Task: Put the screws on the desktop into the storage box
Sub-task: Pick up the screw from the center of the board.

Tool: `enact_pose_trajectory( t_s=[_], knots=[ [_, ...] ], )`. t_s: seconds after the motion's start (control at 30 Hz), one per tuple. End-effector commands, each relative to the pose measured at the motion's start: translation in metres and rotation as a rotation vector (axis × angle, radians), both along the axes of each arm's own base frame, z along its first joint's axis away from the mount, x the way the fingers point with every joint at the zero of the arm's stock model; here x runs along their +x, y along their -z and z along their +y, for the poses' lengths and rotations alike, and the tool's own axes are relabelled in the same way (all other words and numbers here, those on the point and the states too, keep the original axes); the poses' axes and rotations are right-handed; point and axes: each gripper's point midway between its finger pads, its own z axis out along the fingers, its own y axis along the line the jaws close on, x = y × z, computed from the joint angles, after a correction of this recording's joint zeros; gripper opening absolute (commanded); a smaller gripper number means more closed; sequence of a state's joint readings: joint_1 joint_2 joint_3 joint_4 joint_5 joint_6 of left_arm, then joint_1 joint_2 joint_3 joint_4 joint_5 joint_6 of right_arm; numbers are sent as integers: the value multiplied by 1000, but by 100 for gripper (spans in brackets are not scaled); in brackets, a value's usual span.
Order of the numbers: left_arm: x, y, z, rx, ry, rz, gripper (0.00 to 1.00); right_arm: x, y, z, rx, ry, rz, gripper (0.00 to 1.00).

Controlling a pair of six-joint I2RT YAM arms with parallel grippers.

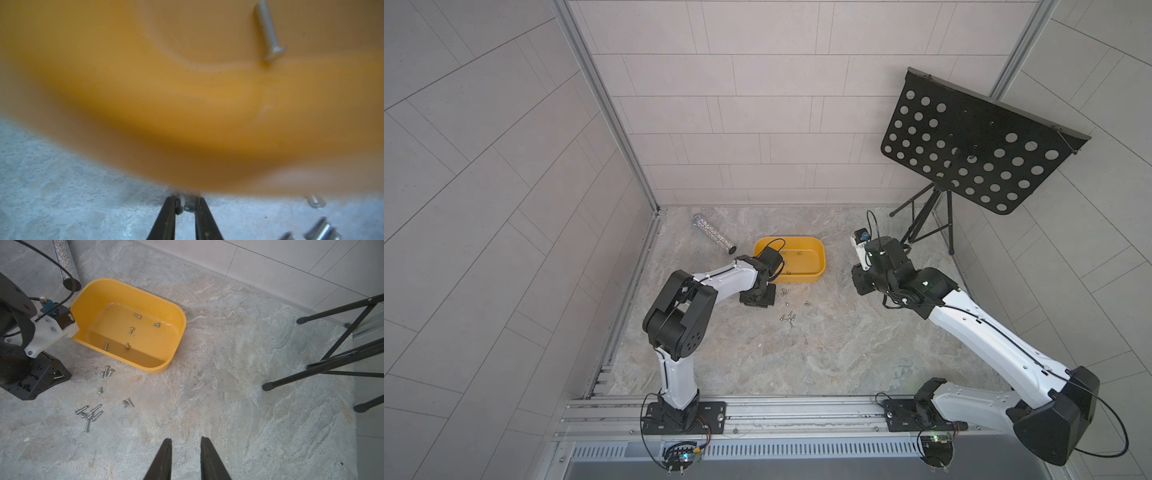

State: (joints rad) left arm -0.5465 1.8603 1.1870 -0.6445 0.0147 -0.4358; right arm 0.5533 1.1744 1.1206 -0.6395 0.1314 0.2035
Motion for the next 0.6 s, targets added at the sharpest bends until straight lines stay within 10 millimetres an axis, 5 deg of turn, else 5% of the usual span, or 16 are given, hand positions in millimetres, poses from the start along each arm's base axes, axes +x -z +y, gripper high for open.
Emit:
enact_pose_trajectory(
  t_s=[0.0, 0.27, 0.57],
  knots=[
    [-5, -14, 4, 11, 16, -15, 19, -1, 5, -2, -4, 5, 13, 29],
    [-13, -35, 11, 13, 21, -38, 19, -1, 4, -2, -3, 6, 14, 29],
    [-7, -93, 13, 8, 39, -119, 19, -2, 2, -2, 0, 6, 8, 29]
  ],
)
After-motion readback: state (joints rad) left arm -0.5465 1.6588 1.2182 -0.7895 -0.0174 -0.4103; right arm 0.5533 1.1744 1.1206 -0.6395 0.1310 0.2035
